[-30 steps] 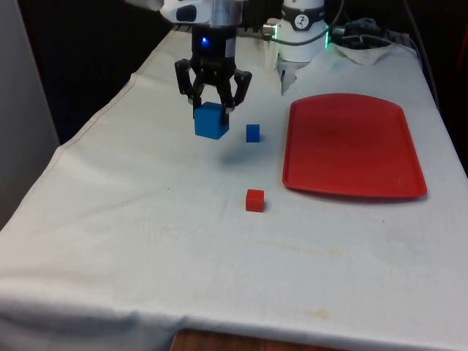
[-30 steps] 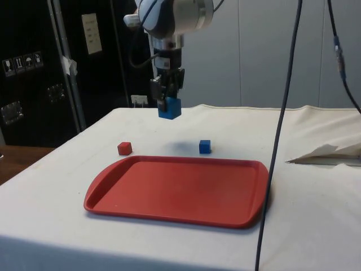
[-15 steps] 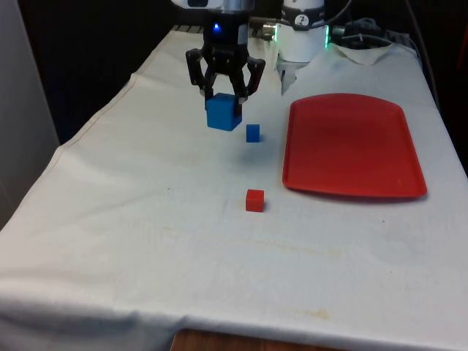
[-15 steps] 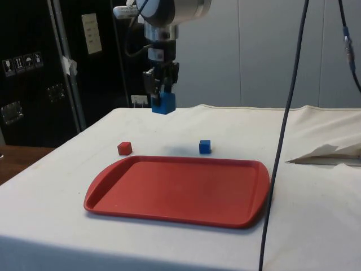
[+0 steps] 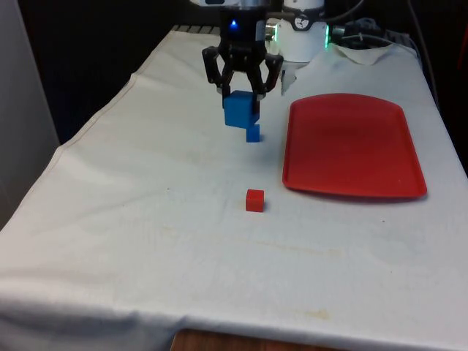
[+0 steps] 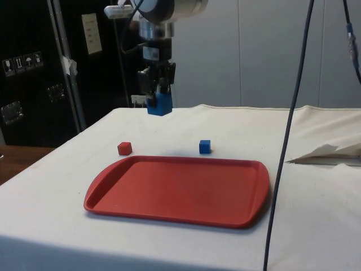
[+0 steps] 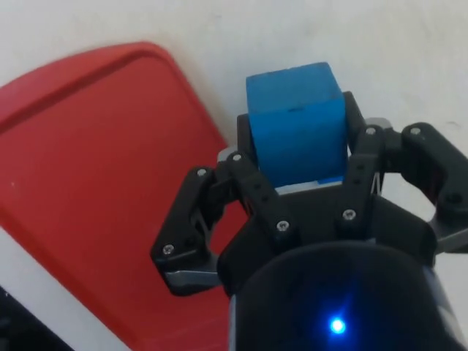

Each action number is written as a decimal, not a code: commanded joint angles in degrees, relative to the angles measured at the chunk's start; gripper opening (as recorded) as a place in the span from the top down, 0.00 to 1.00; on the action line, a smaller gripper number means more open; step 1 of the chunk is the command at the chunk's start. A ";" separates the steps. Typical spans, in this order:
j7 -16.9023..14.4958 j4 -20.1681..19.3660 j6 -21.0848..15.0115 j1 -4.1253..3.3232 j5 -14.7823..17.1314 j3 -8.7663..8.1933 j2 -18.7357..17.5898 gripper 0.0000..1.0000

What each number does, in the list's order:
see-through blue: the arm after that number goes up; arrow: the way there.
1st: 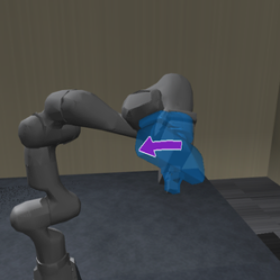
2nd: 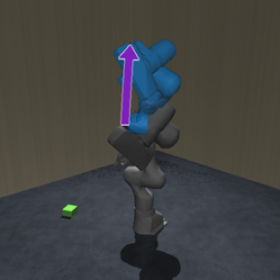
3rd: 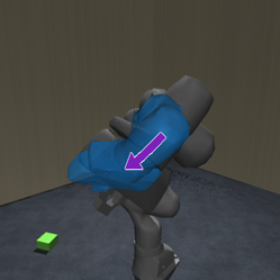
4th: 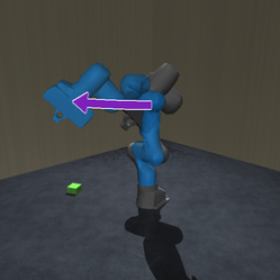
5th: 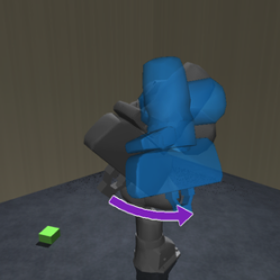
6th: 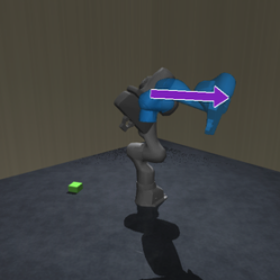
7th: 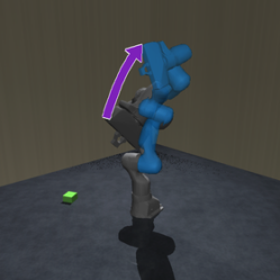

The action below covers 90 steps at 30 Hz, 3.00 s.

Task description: Pick up the largest block and place it onto the tray.

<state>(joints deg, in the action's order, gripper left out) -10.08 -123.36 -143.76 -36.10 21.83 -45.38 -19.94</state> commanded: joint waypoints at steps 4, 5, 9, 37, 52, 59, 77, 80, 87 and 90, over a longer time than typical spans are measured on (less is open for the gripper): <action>2.86 -1.15 0.34 -1.20 -2.46 -0.11 1.49 0.99; 3.27 -1.38 0.23 -1.32 -2.86 0.00 1.78 0.99; 5.33 -2.69 0.06 -1.66 -5.27 0.52 3.55 0.99; 14.67 -9.22 -0.80 -0.86 -11.57 9.00 11.75 0.99; 16.96 -13.41 -10.14 -0.92 -10.49 15.24 8.42 0.99; 17.02 -14.61 -13.81 -0.80 -9.80 17.42 6.36 0.99; 16.79 -14.90 -18.96 0.17 -7.28 22.35 0.23 0.99; 17.02 -14.55 -18.96 0.11 -7.16 22.57 -0.40 0.99; 17.36 -14.38 -18.96 -0.06 -7.33 22.69 -0.86 0.64; 17.48 -14.38 -18.91 -0.06 -7.39 22.75 -0.92 0.34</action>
<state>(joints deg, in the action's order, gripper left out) 7.68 -137.68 -162.32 -36.55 13.69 -23.26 -21.03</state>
